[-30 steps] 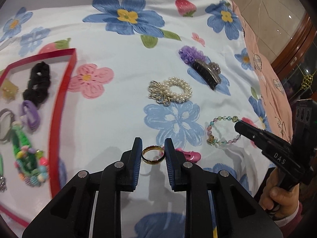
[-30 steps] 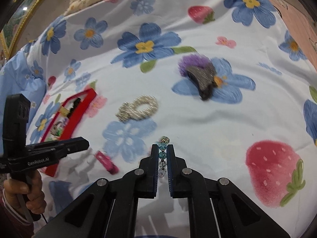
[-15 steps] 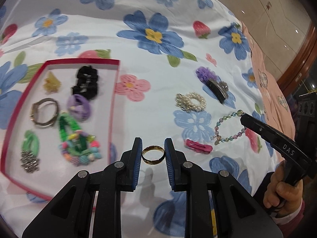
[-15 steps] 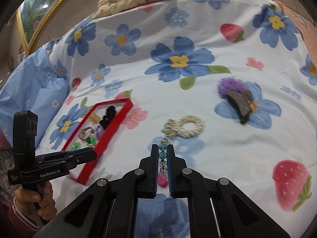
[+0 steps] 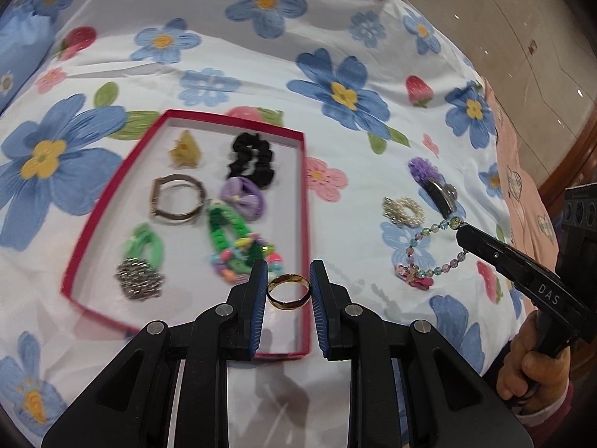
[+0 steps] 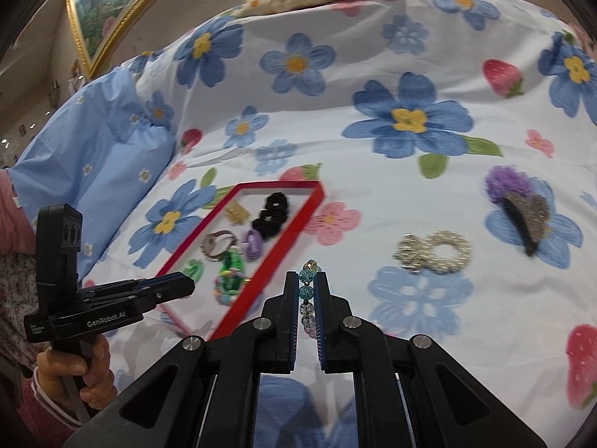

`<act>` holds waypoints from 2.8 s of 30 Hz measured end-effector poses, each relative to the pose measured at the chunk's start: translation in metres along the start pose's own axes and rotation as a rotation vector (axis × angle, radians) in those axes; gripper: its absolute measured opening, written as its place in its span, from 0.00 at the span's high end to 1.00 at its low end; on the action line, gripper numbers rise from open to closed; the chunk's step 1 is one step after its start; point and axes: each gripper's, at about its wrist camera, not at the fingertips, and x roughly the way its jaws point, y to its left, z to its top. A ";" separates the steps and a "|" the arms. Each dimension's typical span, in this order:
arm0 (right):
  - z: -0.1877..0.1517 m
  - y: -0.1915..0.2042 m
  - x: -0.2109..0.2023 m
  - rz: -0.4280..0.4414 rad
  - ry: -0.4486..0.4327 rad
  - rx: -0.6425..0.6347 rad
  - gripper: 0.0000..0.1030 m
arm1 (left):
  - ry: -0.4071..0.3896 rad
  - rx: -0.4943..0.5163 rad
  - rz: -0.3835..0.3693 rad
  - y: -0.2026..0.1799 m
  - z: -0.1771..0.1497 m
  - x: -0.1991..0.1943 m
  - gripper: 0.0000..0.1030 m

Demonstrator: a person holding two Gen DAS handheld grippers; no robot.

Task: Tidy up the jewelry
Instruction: 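Carry the gold ring and pastel bead bracelet into the box lid and release both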

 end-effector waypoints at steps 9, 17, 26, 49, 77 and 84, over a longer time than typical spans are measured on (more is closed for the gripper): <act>0.003 0.036 0.018 0.074 0.023 -0.036 0.93 | -0.021 -0.048 0.041 0.031 -0.004 -0.015 0.80; 0.007 0.071 0.040 0.146 0.049 -0.074 0.93 | -0.024 -0.073 0.068 0.053 -0.006 -0.018 0.80; 0.004 0.106 0.071 0.212 0.104 -0.117 0.93 | -0.017 -0.093 0.091 0.072 -0.003 -0.011 0.80; -0.014 0.078 0.141 0.132 0.254 -0.109 0.92 | 0.065 -0.069 0.163 0.091 -0.015 0.038 0.80; -0.017 0.077 0.154 0.128 0.276 -0.112 0.91 | 0.076 -0.069 0.173 0.093 -0.016 0.043 0.80; -0.016 0.075 0.150 0.137 0.269 -0.103 0.88 | 0.072 -0.088 0.166 0.094 -0.016 0.038 0.76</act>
